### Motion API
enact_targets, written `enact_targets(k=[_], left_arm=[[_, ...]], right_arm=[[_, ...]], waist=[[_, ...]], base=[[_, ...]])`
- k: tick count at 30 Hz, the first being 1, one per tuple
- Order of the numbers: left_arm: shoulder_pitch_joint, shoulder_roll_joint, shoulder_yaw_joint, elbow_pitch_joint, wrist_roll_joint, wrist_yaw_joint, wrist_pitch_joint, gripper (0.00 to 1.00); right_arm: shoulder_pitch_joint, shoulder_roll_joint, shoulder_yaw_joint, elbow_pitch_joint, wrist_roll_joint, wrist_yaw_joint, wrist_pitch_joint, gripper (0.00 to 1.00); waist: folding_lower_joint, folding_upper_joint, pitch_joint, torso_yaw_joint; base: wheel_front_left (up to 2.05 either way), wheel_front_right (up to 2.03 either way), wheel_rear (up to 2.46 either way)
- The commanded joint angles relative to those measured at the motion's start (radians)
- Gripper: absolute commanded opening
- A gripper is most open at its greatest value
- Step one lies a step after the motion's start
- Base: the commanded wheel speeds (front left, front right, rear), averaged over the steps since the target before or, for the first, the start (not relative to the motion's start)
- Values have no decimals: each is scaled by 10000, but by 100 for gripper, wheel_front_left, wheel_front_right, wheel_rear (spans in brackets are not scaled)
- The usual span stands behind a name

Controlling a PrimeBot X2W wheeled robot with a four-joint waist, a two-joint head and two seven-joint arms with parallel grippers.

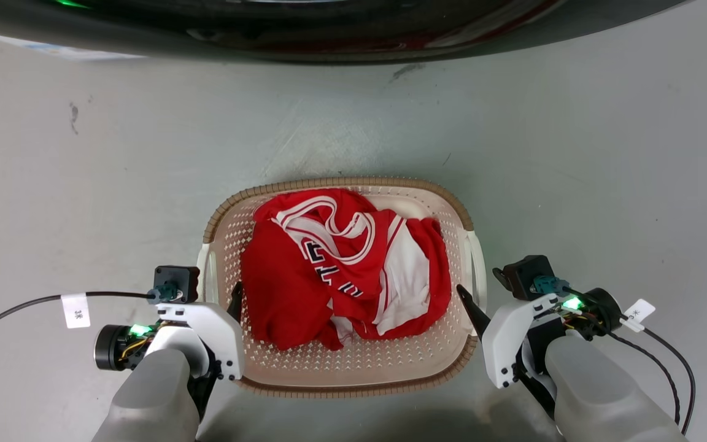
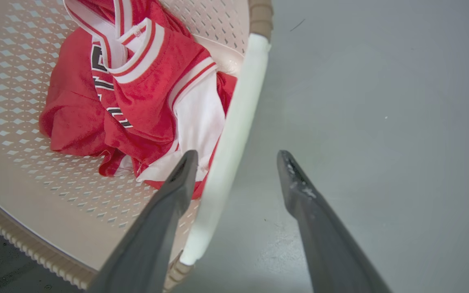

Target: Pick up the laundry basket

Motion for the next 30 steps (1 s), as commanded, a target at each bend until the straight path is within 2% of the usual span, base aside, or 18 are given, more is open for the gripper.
enact_targets(k=[1,17,18,19,20,30], left_arm=[[-202,-12,-106,55,-103,-13,-28,100],[-621,-146,-991,250,-624,-12,81,100],[-631,-144,-1064,256,-644,-13,127,100],[-660,-123,-1124,264,-658,-13,124,35],[-686,-116,-1191,269,-676,-13,133,0],[-416,-273,-1751,293,-1121,-14,313,0]], right_arm=[[-226,1,138,135,98,-3,23,100],[-647,2,971,487,1064,-3,421,100],[-689,1,1018,500,1088,-3,423,45],[-725,1,1064,525,1115,-5,440,2],[-749,1,1110,549,1149,-3,439,0],[-557,45,1470,712,1499,18,407,0]], waist=[[-1,0,147,42],[-1,0,697,142],[-1,0,715,142],[-1,0,727,142],[-1,0,736,144],[-1,0,223,189]], base=[[0,0,0],[0,0,0],[0,0,0],[0,0,0],[0,0,0],[0,0,0]])
